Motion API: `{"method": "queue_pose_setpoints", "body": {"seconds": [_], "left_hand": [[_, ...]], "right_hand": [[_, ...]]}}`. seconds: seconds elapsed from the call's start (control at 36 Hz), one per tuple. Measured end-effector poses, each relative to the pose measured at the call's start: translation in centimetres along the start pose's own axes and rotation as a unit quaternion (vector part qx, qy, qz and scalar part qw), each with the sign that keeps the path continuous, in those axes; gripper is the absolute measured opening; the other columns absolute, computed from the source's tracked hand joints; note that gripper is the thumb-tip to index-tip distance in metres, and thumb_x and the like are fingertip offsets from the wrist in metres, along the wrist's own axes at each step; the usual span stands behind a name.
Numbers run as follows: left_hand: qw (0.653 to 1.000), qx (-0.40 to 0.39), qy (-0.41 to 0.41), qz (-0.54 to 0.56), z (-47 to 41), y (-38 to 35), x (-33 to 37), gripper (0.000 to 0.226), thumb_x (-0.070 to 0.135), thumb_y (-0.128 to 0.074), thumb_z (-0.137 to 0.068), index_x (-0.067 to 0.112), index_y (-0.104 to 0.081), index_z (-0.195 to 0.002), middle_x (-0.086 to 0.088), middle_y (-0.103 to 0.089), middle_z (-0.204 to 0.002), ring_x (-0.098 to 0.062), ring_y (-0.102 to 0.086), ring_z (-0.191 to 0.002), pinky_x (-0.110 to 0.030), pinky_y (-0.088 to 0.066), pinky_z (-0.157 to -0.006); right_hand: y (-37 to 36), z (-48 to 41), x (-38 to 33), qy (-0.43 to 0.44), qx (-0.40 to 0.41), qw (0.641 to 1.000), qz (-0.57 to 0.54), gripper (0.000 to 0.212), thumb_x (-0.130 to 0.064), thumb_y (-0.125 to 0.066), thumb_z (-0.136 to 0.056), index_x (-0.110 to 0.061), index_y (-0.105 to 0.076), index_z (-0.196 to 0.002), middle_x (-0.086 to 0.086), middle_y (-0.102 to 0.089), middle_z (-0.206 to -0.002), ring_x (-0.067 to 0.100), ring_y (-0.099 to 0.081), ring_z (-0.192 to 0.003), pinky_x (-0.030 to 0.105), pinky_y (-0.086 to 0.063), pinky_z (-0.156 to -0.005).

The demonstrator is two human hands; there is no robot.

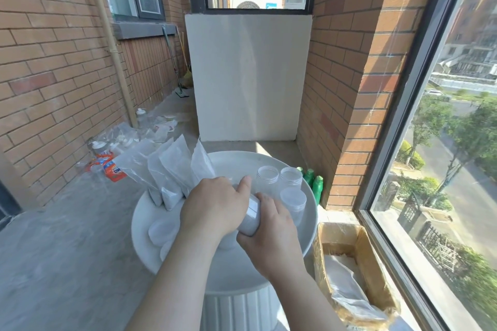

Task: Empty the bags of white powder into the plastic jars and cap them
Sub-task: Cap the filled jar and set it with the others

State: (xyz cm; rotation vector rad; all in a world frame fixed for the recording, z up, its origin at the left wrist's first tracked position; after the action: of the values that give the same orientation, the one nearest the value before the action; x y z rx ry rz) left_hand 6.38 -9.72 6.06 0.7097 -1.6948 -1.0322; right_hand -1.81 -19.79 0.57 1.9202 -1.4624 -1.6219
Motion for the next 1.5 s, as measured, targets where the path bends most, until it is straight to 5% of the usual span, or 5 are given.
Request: {"method": "queue_pose_setpoints", "body": {"seconds": [0.36,0.5,0.78,1.0,1.5], "left_hand": [[0.934,-0.161,-0.104,0.302,0.9,-0.5,2.3,0.031,0.031,-0.048,-0.083,0.041,-0.071,-0.102,0.03,-0.06,-0.122,0.006,-0.055,-0.109,-0.021,-0.042,-0.095],[0.993,-0.024,-0.112,0.036,0.2,0.1,1.5,0.062,0.073,-0.028,-0.091,0.034,-0.06,-0.128,0.01,-0.058,-0.124,-0.015,-0.053,-0.119,-0.035,-0.045,-0.096],[0.984,-0.04,-0.155,0.084,-0.1,-1.1,1.2,0.04,0.07,-0.044,-0.088,0.04,-0.066,-0.103,0.011,-0.07,-0.084,-0.011,-0.063,-0.082,-0.036,-0.054,-0.078],[0.969,-0.054,-0.111,0.216,0.1,-1.6,0.5,0.059,0.076,-0.038,-0.086,0.042,-0.06,-0.129,0.02,-0.066,-0.124,-0.002,-0.06,-0.113,-0.026,-0.046,-0.096],[0.995,-0.078,0.002,0.058,-1.4,-5.4,-5.2,0.03,0.027,-0.043,-0.101,0.02,-0.053,-0.127,-0.001,-0.053,-0.134,-0.023,-0.05,-0.121,-0.034,-0.045,-0.092]], "right_hand": [[-0.4,-0.8,1.8,-0.083,-0.015,0.992,-0.097,0.053,-0.032,-0.075,-0.068,-0.03,-0.053,-0.117,-0.015,-0.06,-0.104,0.009,-0.057,-0.098,0.023,-0.044,-0.078],[-0.4,-0.7,1.9,-0.084,-0.014,0.991,-0.104,0.051,-0.032,-0.077,-0.068,-0.03,-0.054,-0.113,-0.015,-0.061,-0.102,0.008,-0.058,-0.096,0.021,-0.043,-0.075],[-1.5,-0.4,3.1,-0.141,-0.145,0.957,-0.21,0.028,-0.021,-0.079,-0.06,-0.028,-0.058,-0.078,-0.011,-0.061,-0.063,0.011,-0.055,-0.057,0.03,-0.046,-0.057],[-0.2,-0.6,5.6,-0.191,-0.089,0.975,-0.075,0.065,-0.062,-0.077,-0.05,-0.033,-0.053,-0.103,-0.012,-0.063,-0.11,0.016,-0.062,-0.102,0.042,-0.051,-0.091],[-0.3,-0.1,6.1,-0.182,-0.094,0.949,0.241,0.075,-0.035,-0.051,-0.094,-0.04,-0.009,-0.156,-0.002,-0.006,-0.165,0.027,-0.03,-0.142,0.039,-0.032,-0.108]]}}
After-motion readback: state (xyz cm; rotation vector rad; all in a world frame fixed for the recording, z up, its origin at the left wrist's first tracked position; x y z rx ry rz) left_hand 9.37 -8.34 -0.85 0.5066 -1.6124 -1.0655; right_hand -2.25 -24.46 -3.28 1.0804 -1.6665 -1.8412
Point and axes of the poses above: each hand's wrist, its own z-axis away from the middle knuckle, its own y-axis out of the back of the hand, x = y × z, the point moved 8 cm from there along -z, towards the middle knuckle
